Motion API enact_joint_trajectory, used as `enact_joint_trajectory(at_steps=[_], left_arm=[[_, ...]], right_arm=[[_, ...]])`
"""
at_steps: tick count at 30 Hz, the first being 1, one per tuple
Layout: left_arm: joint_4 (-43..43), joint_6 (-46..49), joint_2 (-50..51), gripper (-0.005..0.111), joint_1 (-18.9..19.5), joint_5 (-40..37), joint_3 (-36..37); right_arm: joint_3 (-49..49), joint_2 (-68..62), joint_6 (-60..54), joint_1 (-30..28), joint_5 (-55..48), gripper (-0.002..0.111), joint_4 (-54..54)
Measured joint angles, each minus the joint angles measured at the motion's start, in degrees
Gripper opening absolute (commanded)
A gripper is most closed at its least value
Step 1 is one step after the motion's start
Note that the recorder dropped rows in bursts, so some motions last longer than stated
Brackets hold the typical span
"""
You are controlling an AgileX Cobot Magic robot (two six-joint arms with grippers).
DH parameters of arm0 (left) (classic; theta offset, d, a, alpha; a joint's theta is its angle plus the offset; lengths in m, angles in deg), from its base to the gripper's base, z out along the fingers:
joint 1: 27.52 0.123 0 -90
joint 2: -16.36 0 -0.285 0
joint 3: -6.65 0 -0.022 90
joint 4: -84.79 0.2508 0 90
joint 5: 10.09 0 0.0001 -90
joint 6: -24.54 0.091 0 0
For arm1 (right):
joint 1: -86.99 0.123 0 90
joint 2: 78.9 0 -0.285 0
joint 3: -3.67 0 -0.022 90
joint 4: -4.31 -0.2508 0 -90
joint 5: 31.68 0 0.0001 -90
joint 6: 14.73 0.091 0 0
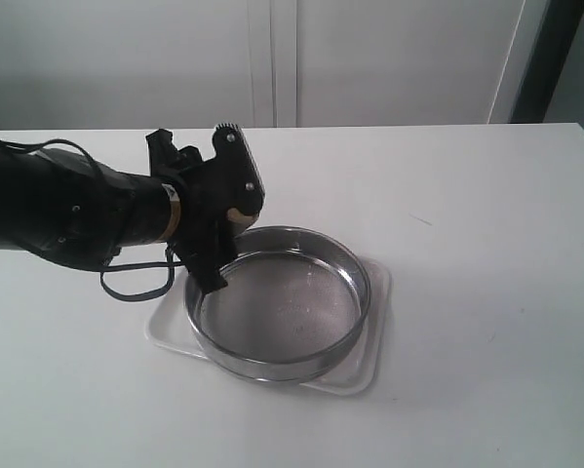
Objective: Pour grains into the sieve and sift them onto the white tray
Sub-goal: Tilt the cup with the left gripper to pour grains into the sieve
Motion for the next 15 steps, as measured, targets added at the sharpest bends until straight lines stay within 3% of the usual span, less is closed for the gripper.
enact_joint_trajectory(at_steps=[15], left_arm=[[0.0, 11.94, 2.3, 0.0, -0.66, -1.49, 0.0]], right_arm=[[0.0, 0.0, 0.0, 0.0, 0.0, 0.0, 0.0]])
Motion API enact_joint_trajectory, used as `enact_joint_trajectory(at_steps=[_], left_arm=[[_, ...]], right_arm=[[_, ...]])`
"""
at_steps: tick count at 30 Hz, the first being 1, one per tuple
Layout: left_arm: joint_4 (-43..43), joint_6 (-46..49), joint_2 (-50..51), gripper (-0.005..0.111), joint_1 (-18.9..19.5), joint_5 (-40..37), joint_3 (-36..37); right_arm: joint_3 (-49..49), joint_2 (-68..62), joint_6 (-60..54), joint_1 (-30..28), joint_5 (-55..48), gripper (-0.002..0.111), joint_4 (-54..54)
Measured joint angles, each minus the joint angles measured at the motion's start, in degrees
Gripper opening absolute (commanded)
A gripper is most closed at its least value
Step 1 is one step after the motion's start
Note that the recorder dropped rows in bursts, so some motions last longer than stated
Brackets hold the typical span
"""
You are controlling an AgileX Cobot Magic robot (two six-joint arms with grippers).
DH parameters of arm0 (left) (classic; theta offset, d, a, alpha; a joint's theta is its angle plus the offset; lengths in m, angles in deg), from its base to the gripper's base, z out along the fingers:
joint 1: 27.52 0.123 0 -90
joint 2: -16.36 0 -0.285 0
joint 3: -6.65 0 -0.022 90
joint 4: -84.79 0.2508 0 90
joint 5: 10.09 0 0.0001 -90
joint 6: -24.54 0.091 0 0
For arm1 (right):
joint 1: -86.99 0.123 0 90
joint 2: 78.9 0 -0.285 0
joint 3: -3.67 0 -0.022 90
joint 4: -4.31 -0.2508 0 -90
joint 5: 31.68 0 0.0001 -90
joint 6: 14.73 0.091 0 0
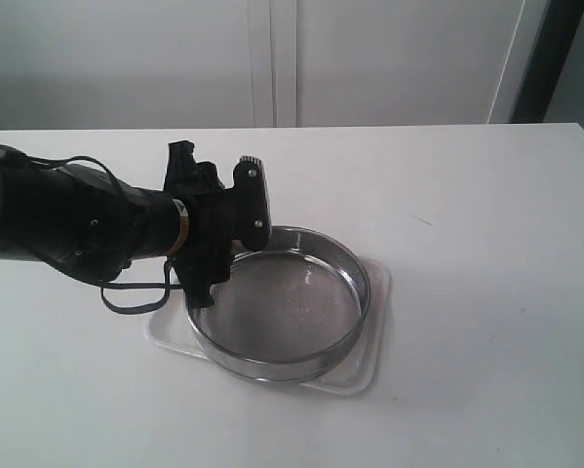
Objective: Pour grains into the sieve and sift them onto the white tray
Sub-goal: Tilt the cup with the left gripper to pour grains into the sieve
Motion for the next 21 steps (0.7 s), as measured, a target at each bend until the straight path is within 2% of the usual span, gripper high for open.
enact_joint_trajectory(at_steps=[11, 21], left_arm=[[0.0, 3.45, 0.15, 0.0, -0.22, -0.34, 0.0], [0.0, 8.56, 0.15, 0.0, -3.44, -5.0, 0.0]], right_arm=[[0.0, 0.0, 0.0, 0.0, 0.0, 0.0, 0.0], [0.0, 0.0, 0.0, 0.0, 0.0, 0.0, 0.0]])
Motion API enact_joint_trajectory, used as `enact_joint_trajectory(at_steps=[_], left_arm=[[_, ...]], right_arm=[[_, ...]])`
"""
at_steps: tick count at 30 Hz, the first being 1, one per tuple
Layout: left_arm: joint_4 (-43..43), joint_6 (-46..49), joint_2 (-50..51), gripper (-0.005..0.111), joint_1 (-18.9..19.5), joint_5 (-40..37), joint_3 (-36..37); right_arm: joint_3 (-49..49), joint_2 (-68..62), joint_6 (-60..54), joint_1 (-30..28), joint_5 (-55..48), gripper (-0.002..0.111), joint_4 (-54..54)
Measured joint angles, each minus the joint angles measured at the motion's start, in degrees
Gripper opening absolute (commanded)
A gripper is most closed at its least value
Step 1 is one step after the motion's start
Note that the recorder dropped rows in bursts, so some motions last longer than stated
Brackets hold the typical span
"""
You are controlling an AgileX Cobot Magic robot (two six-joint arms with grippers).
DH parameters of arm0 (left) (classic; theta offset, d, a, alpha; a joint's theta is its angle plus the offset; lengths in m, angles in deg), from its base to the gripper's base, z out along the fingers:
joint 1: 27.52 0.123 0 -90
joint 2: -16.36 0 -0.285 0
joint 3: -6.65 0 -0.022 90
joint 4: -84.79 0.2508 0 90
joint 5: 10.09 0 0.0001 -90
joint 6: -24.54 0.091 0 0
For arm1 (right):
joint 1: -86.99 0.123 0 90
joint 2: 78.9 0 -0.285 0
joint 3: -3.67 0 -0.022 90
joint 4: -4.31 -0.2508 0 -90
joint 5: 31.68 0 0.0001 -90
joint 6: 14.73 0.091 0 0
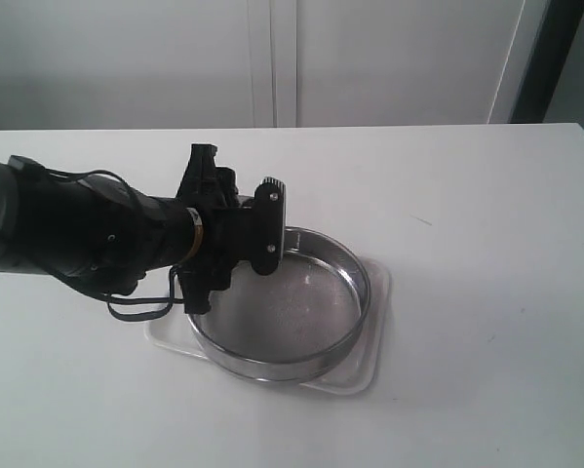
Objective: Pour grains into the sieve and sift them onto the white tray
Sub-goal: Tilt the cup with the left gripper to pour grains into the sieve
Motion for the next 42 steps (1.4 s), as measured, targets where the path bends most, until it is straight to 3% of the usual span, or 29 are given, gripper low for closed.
enact_joint_trajectory(at_steps=[25, 42], left_arm=[[0.0, 6.44, 0.0, 0.0, 0.0, -1.8, 0.0], [0.0, 19.24, 0.0, 0.0, 0.0, -1.8, 0.0]], right_arm=[[0.0, 0.0, 0.0, 0.0, 0.0, 0.0, 0.0], [0.0, 0.0, 0.0, 0.0, 0.0, 0.0, 0.0]])
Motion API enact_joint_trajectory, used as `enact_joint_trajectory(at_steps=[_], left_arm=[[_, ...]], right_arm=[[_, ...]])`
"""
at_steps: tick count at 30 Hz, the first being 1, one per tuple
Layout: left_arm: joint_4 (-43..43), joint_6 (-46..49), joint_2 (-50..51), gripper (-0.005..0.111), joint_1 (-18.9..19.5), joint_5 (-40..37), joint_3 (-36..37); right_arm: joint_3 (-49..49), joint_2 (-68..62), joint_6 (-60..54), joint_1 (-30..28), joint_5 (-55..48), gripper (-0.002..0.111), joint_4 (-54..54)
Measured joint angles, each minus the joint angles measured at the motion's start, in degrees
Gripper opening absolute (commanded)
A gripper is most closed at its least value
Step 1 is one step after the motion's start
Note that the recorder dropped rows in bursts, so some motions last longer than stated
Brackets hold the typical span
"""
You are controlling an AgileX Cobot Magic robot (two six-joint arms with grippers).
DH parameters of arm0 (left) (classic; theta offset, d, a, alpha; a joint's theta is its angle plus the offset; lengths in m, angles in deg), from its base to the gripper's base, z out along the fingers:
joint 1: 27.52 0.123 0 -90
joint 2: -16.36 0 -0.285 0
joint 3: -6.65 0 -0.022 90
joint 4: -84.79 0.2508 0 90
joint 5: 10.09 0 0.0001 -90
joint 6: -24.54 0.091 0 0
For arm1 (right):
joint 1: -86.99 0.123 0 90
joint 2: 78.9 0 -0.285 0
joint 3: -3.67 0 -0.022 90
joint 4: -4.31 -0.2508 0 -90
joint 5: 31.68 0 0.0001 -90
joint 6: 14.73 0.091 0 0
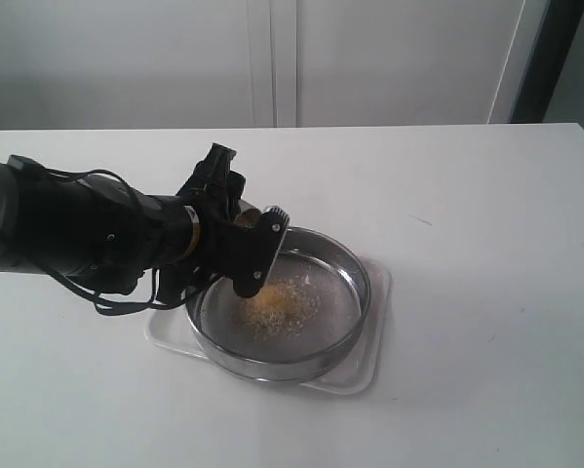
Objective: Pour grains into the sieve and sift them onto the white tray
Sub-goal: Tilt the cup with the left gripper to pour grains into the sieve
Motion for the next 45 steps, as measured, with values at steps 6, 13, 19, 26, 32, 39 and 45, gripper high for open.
enact_joint_trajectory(at_steps=[6, 13, 19, 26, 32, 39, 45], left_arm=[[0.0, 3.39, 0.0, 0.0, 0.0, 0.11, 0.0], [0.0, 6.44, 0.0, 0.0, 0.0, 0.98, 0.0], [0.0, 9.84, 0.0, 0.0, 0.0, 1.08, 0.0], [0.0, 14.51, 0.0, 0.0, 0.0, 1.08, 0.0], [0.0, 17.81, 0.0, 0.0, 0.0, 1.08, 0.0], [0.0, 24.32, 0.0, 0.0, 0.0, 1.08, 0.0], [0.0, 31.37, 0.0, 0.0, 0.0, 1.08, 0.0]], right_arm=[[0.0, 0.0, 0.0, 0.0, 0.0, 0.0, 0.0], [0.0, 0.0, 0.0, 0.0, 0.0, 0.0, 0.0], [0.0, 0.0, 0.0, 0.0, 0.0, 0.0, 0.0], [0.0, 0.0, 0.0, 0.0, 0.0, 0.0, 0.0], [0.0, 0.0, 0.0, 0.0, 0.0, 0.0, 0.0], [0.0, 0.0, 0.0, 0.0, 0.0, 0.0, 0.0], [0.0, 0.0, 0.0, 0.0, 0.0, 0.0, 0.0]])
